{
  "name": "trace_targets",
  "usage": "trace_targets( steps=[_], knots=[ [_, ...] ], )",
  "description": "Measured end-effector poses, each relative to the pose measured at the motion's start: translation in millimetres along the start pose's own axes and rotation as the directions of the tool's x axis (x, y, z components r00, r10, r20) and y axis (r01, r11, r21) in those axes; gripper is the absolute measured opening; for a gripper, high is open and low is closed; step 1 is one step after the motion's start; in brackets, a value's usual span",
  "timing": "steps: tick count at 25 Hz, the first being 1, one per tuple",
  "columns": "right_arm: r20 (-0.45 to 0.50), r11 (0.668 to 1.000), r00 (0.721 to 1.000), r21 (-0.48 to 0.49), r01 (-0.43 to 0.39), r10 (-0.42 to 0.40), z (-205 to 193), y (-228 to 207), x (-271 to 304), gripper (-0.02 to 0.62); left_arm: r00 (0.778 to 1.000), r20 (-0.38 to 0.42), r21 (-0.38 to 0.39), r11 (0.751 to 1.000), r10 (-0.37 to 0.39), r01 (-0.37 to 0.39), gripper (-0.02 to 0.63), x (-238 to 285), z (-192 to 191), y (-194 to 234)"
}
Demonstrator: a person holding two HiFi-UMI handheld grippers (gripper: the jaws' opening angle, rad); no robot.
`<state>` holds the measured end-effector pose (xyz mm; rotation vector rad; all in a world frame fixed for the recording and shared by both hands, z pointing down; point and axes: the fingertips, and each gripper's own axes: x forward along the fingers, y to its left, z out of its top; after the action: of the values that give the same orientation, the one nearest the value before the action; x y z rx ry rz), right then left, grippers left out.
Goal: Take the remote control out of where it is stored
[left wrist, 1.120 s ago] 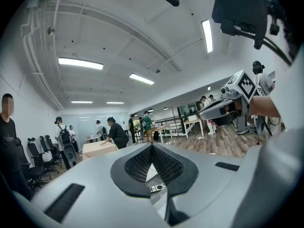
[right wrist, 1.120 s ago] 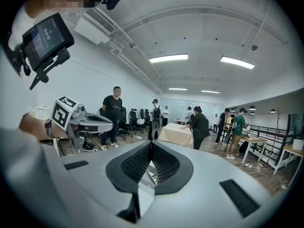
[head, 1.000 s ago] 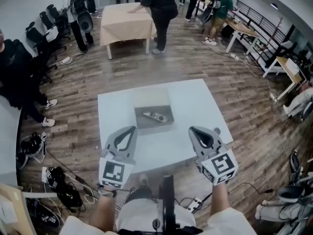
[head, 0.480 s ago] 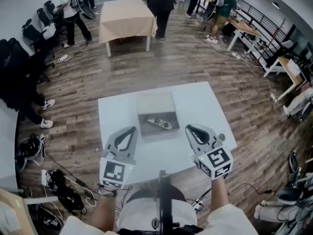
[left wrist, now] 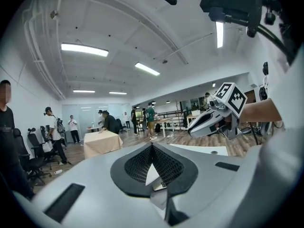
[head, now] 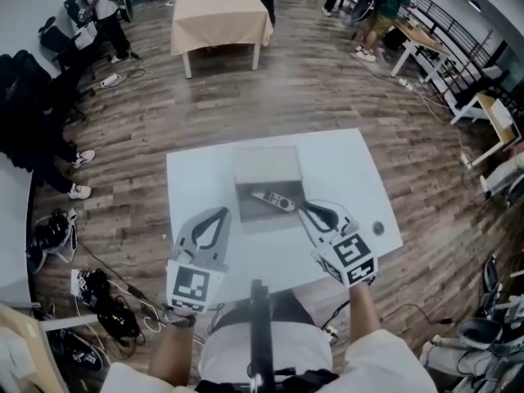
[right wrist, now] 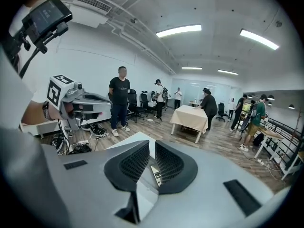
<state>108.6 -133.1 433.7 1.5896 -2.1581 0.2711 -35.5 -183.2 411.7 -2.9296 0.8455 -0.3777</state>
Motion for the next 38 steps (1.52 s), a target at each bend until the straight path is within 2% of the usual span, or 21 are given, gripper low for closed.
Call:
trace_targets(
  steps=[4,6,10,18,26,31,38],
  knots=[
    [-0.03,0.998,0.998,-0.02,-0.059,0.058,-11,-7,24,0.028,0.998,-0.034,-0.018,0.999,0.043,-0.044,0.0,8,-6,3],
    [-0.066,0.994,0.993,-0.033,-0.1,0.098,-24,-11,37,0.05,0.997,-0.049,-0.019,0.998,0.067,-0.068,-0.001,12,-7,2],
    [-0.121,0.985,0.98,-0.038,-0.166,0.16,-47,-22,63,0.052,0.989,-0.086,-0.036,0.992,0.119,-0.122,-0.001,21,-14,4],
    [-0.254,0.959,0.931,-0.038,-0.279,0.261,-98,-36,116,0.075,0.97,-0.15,-0.069,0.976,0.192,-0.204,0.0,39,-28,6],
    [-0.389,0.928,0.868,-0.073,-0.364,0.31,-145,-33,164,0.109,0.947,-0.197,-0.089,0.958,0.252,-0.273,0.0,50,-45,17],
    [-0.46,0.921,0.83,-0.064,-0.384,0.314,-177,-32,186,0.115,0.938,-0.229,-0.109,0.95,0.262,-0.292,0.0,57,-57,18],
    [-0.507,0.93,0.81,-0.041,-0.365,0.295,-208,-38,203,0.132,0.932,-0.266,-0.137,0.947,0.246,-0.289,-0.001,70,-71,13]
  ],
)
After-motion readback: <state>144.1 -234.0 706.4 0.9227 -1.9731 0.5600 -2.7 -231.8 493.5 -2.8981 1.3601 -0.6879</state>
